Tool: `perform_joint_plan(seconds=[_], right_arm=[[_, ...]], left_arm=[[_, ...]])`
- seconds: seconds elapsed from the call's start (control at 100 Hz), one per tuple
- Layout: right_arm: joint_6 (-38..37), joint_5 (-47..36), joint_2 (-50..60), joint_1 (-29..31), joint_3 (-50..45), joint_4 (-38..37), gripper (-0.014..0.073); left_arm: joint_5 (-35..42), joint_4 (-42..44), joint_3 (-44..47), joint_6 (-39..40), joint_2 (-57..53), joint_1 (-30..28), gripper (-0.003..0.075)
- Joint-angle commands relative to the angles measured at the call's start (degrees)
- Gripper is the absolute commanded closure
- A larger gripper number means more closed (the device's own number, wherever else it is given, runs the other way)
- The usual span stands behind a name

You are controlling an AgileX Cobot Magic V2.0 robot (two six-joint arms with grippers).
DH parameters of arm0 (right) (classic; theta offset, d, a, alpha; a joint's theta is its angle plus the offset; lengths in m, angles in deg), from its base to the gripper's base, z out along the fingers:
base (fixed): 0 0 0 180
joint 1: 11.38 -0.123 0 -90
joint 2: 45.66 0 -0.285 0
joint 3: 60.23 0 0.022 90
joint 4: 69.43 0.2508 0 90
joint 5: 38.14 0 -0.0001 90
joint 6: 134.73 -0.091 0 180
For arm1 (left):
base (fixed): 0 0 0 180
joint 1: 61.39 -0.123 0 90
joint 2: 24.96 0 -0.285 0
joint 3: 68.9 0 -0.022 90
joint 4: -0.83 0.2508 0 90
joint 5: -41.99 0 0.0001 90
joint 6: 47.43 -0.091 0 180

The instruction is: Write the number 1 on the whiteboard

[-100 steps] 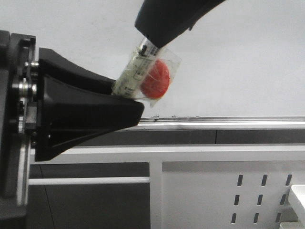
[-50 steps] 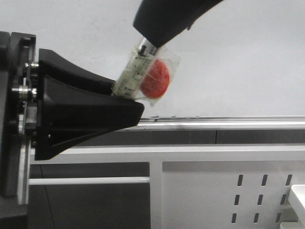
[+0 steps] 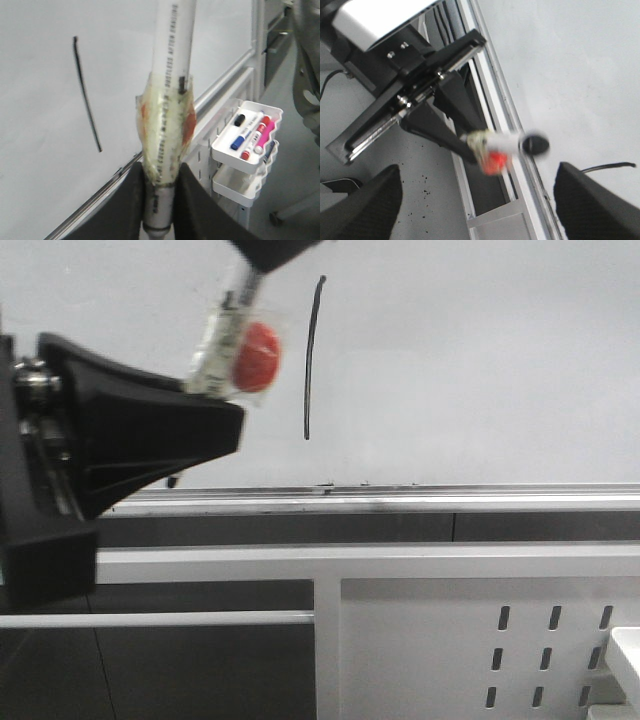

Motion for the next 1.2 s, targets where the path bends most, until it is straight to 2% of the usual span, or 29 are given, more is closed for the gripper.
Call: perform_joint_plan(seconds=[0.0, 0.06, 0.13, 0.18, 0.19, 0.2, 0.3, 0.38, 0.59, 0.8, 1.19], right_arm=[[-2.09, -1.60, 2.81, 1.76, 1.98, -0.02, 0.0074], [-4.48, 0.74, 3.74, 3.11, 1.98, -0.02, 0.0093], [-7.81, 4.31, 4.63, 4.89, 1.86, -0.02, 0.0179], [-8.39, 7.03, 5.30, 6.12, 1.74, -0.02, 0.0294], [-8.39, 8.34, 5.45, 6.39, 1.74, -0.02, 0.0354], [-8.39, 8.34, 5.53, 6.39, 1.74, -0.02, 0.0354], [-8.49, 13.00, 5.72, 7.58, 1.74, -0.02, 0.0675], [-9.00, 14.58, 5.72, 7.58, 1.74, -0.02, 0.0660], [-9.71, 14.04, 6.30, 7.58, 1.65, -0.50, 0.0659], [-9.84, 12.27, 9.26, 7.66, -0.26, -3.70, 0.0659], [-9.94, 7.67, 10.26, 7.66, -4.66, -4.54, 0.0660]], left_arm=[[11.03, -8.25, 1.68, 0.64, -0.84, 0.13, 0.0740], [15.53, -12.87, 4.31, 0.64, -0.84, 0.13, 0.0740], [18.66, -16.88, 6.62, 0.64, -0.75, 0.13, 0.0740], [19.36, -18.38, 7.58, 0.64, -0.13, 0.13, 0.0740], [19.48, -18.66, 7.69, 0.64, 0.25, 0.13, 0.0740], [19.48, -18.77, 7.82, 0.64, 0.25, 0.13, 0.0740], [22.34, -18.93, 8.11, 0.64, 3.53, 0.13, 0.0740], [28.99, -19.06, 8.11, 1.50, 7.22, 0.13, 0.0740], [28.84, -20.08, 7.78, 4.63, 14.06, 0.13, 0.0740], [28.94, -24.82, 7.56, 4.63, 14.30, 0.13, 0.0740], [28.94, -25.61, 1.86, 3.98, 14.30, 0.13, 0.0740]])
